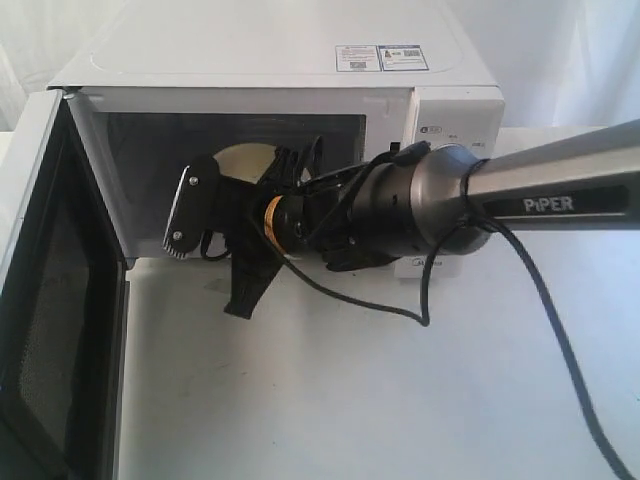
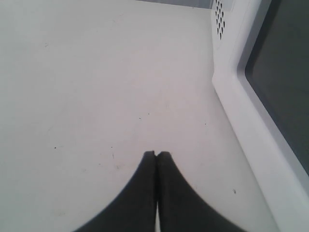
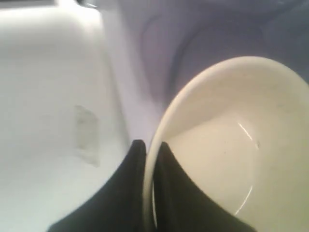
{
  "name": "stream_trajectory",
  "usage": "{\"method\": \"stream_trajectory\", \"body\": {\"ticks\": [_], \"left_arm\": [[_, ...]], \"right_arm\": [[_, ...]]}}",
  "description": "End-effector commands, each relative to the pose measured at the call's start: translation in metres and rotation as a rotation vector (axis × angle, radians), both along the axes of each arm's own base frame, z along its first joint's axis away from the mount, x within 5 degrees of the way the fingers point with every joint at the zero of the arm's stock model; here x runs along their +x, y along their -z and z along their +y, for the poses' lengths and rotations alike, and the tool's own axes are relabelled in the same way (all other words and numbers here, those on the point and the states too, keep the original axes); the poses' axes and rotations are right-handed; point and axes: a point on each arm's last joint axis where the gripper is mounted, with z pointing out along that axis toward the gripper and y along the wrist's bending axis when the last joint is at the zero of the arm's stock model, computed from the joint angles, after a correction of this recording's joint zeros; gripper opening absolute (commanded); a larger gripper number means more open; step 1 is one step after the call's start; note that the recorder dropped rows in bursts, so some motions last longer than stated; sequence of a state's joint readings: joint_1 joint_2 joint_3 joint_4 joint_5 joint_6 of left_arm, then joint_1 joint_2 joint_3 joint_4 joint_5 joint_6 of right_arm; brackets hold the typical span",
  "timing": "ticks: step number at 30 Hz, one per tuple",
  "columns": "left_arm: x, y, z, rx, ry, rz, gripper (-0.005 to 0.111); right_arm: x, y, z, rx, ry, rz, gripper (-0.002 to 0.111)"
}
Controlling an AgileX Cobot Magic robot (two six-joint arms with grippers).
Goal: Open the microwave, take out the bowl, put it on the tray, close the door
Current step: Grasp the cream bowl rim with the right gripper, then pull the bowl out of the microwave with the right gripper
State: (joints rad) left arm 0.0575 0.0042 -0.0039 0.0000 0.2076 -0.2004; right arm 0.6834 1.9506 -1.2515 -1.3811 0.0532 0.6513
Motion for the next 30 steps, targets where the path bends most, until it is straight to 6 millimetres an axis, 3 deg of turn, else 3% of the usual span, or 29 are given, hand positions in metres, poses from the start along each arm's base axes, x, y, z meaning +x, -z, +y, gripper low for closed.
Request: {"method": "stream_trajectory", "body": {"ticks": [1,7,12,15,17,19,23,30], "left_arm": [[0.000,0.001,0.000,-0.002,0.000,0.003,0.000],[0.000,0.001,0.000,-0.002,0.000,0.003,0.000],[0.000,0.001,0.000,-0.002,0.000,0.003,0.000],[0.000,0.001,0.000,-0.002,0.000,0.003,0.000],[0.000,0.001,0.000,-0.002,0.000,0.003,0.000],[0.000,0.001,0.000,-0.002,0.000,0.003,0.000],[0.000,0.001,0.000,-0.002,0.000,0.003,0.000],[0.000,0.001,0.000,-0.002,0.000,0.003,0.000]], "right_arm": [[-0.033,-0.014,0.001,0.025,0.012,0.019,0.000],[-0.071,-0.033,-0.005,0.106,0.082,0.079,0.000],[-0.096,-0.051,-0.022,0.176,0.198,0.140,0.000],[-0.113,-0.059,-0.032,0.079,0.245,0.153,0.000],[-0.134,-0.061,-0.040,-0.107,0.194,0.227,0.000],[-0.156,-0.060,-0.051,-0.232,0.174,0.397,0.000],[-0.179,-0.059,-0.082,-0.366,0.290,0.555,0.000],[-0.200,-0.029,-0.107,-0.228,0.402,0.596,0.000]]}}
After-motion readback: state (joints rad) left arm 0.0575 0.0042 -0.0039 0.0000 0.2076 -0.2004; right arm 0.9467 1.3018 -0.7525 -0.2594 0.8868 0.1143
